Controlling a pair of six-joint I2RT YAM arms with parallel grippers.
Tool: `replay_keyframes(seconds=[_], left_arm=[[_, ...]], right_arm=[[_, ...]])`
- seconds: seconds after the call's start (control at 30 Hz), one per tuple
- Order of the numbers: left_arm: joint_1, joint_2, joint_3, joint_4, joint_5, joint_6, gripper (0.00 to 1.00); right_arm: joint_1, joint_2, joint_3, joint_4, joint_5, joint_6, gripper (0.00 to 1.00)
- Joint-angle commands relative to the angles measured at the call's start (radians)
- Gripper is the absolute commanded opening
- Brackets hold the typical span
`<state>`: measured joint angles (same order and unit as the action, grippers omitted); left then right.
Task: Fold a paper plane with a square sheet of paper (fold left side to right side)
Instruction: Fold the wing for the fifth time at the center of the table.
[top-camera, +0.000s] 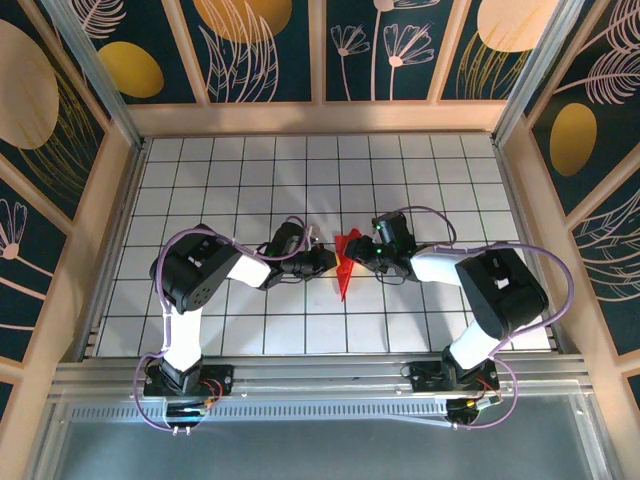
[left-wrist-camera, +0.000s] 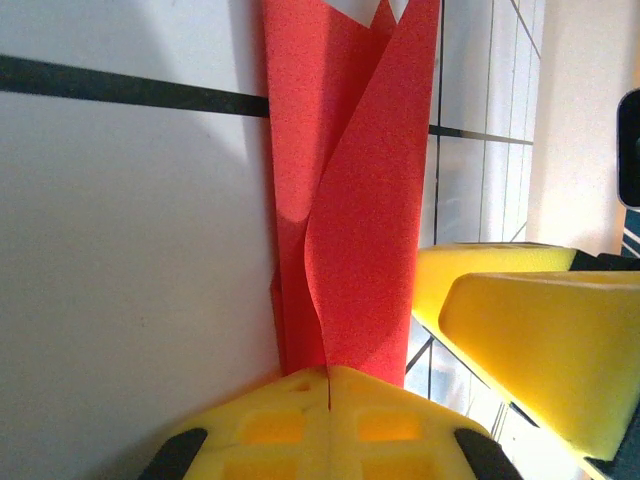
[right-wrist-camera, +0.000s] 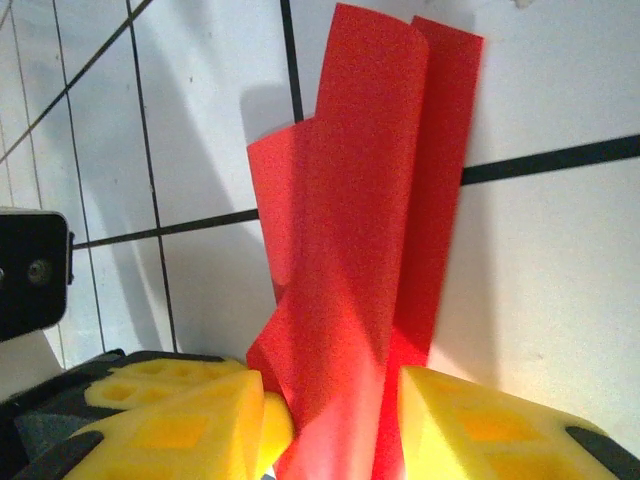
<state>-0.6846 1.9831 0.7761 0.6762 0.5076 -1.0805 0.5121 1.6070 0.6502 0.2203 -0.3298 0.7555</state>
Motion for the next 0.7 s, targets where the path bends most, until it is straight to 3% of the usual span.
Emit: replay_keyframes(seconds=[0.0, 0.13, 0.47, 0.67], left_arm=[[0.005, 0.026, -0.011, -0.140, -0.096, 0.029, 0.00], [0.005, 0.031, -0.006, -0.146, -0.095, 0.031, 0.00], [0.005, 0.033, 0.001, -0.181, -0.115, 0.029, 0.00], [0.005, 0.029, 0.002, -0.209, -0.135, 0.026, 0.00]], right_arm=[[-0.012, -0.064, -0.001, -0.055, 0.039, -0.042, 0.40], [-0.036, -0.088, -0.001, -0.058, -0.004, -0.078, 0.38], [-0.038, -0.005, 0.070, -0.043, -0.087, -0.112, 0.06], [-0.039, 0.051, 0.101, -0.044, -0.096, -0.122, 0.02]])
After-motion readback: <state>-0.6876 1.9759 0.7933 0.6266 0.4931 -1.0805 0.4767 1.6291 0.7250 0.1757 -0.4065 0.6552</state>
